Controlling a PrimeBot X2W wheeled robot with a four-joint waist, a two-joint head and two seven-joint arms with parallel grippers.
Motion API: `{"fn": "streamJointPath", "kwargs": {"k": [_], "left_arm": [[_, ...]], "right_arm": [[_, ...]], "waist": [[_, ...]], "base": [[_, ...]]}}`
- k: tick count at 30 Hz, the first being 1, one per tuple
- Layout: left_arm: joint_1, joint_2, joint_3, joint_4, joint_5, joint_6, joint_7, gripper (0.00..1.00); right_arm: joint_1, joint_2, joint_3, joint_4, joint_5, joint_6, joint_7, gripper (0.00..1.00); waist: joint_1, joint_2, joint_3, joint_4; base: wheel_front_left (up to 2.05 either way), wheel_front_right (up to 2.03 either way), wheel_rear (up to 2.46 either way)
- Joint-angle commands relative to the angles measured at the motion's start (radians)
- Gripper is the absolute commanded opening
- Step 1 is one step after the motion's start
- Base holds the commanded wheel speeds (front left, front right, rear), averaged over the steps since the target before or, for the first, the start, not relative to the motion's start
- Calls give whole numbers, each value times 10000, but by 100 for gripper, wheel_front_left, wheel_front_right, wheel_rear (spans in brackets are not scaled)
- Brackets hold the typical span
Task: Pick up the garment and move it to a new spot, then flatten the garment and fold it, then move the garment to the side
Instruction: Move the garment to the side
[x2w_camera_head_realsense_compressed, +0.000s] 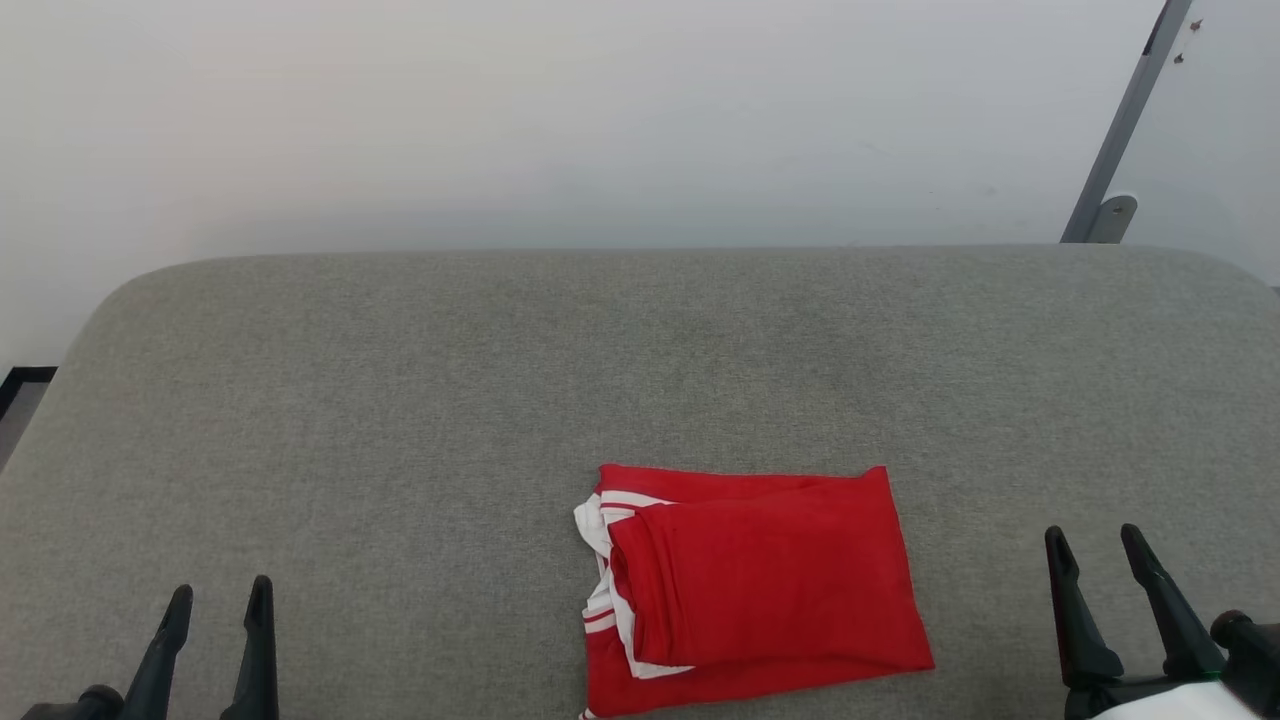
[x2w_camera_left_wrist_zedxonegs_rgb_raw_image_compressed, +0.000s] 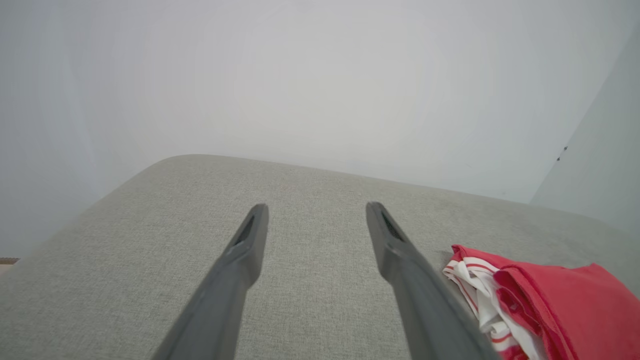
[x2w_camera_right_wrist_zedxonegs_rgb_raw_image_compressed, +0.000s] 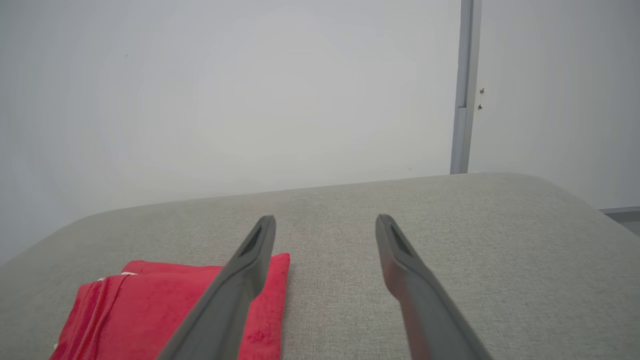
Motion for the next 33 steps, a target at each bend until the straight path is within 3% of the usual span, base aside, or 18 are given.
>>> {"fn": "streamJointPath", "kwargs": {"k": [1, 8, 13, 22, 24, 33], "left_arm": [[-3, 22, -14, 4, -30, -28, -46, 100], [-61, 79, -113, -59, -60, -28, -46, 100], [-181, 169, -228, -71, -88, -29, -46, 100], [-309, 154, -514, -69, -186, -29, -46, 100], [-443, 138, -647, -58, -225, -29, -46, 100], [-902, 119, -995, 47, -386, -29, -46, 100]], "right_arm": [[-34, 26, 64, 32, 40, 1, -36, 100], [-199, -54, 313, 169, 181, 1, -36, 100], [-675, -473, 1154, 825, 732, 1, 56, 100], [-2131, -1626, 2708, 1679, 2256, 2, 2490, 100], [-2572, -2019, 3069, 1846, 2636, 1, 3518, 100], [-3568, -2716, 3600, 2256, 3162, 1, 6240, 100]], "waist": [[0, -1, 5, 20], [0, -1, 73, 103], [0, -1, 188, 226], [0, -1, 501, 666], [0, -1, 714, 902], [0, -1, 1339, 1456]], "base": [[0, 0, 0], [0, 0, 0], [0, 0, 0], [0, 0, 0], [0, 0, 0], [0, 0, 0]]}}
